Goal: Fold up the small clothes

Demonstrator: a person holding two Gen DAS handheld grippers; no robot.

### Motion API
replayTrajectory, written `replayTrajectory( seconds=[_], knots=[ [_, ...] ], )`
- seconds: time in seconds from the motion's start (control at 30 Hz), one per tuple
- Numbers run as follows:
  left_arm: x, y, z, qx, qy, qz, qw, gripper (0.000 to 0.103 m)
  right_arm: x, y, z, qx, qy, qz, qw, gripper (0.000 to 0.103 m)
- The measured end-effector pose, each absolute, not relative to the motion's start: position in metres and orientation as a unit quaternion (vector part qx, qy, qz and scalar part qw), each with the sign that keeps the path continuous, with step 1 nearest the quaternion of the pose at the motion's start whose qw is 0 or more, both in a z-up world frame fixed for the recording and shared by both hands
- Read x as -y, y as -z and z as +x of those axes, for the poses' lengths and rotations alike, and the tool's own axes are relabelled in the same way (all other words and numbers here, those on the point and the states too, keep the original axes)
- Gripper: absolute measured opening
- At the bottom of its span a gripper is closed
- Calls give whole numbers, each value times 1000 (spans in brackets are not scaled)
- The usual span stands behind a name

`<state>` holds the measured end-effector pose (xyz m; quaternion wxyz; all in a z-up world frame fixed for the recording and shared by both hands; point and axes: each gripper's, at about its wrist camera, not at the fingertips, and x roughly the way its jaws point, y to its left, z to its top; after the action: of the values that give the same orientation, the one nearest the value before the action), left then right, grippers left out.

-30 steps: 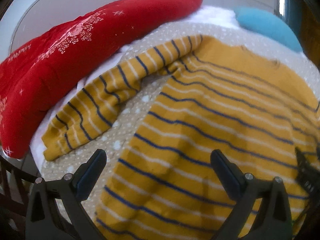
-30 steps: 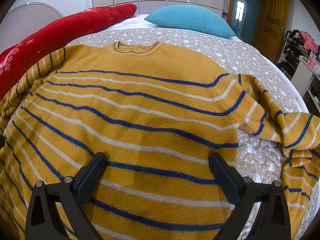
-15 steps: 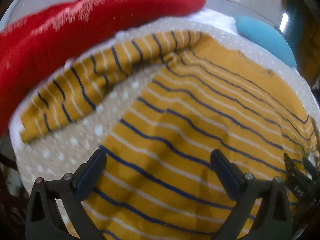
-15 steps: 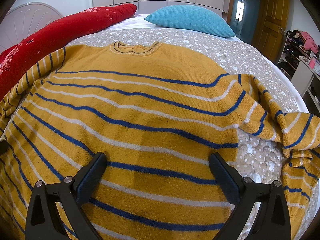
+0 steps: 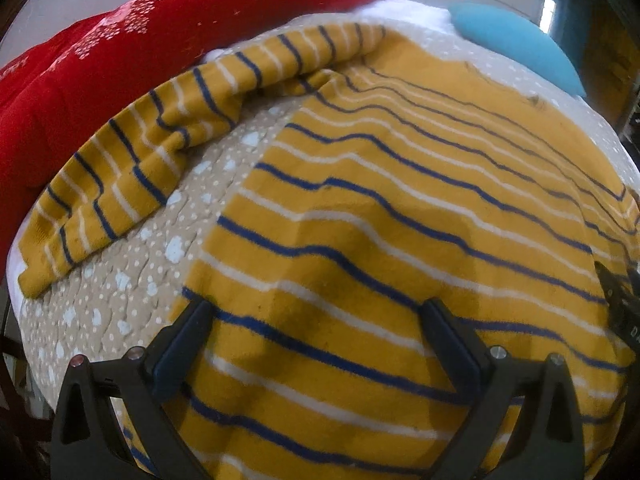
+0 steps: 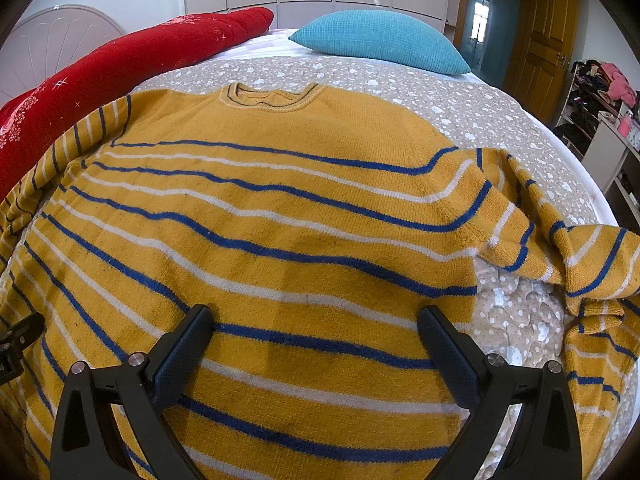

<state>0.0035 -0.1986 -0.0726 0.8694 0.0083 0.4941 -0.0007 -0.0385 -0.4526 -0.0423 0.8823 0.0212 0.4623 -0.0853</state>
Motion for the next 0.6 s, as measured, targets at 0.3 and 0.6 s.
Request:
replayTrajectory(
  seconds=[0.3, 0.6],
  knots=[
    [198, 72, 6, -486, 9, 9, 874, 103, 452, 43, -39, -463, 85, 21, 882, 103],
    [164, 39, -25, -462, 8, -38, 886, 103, 457, 42, -38, -473, 76, 37, 877, 103]
  ],
)
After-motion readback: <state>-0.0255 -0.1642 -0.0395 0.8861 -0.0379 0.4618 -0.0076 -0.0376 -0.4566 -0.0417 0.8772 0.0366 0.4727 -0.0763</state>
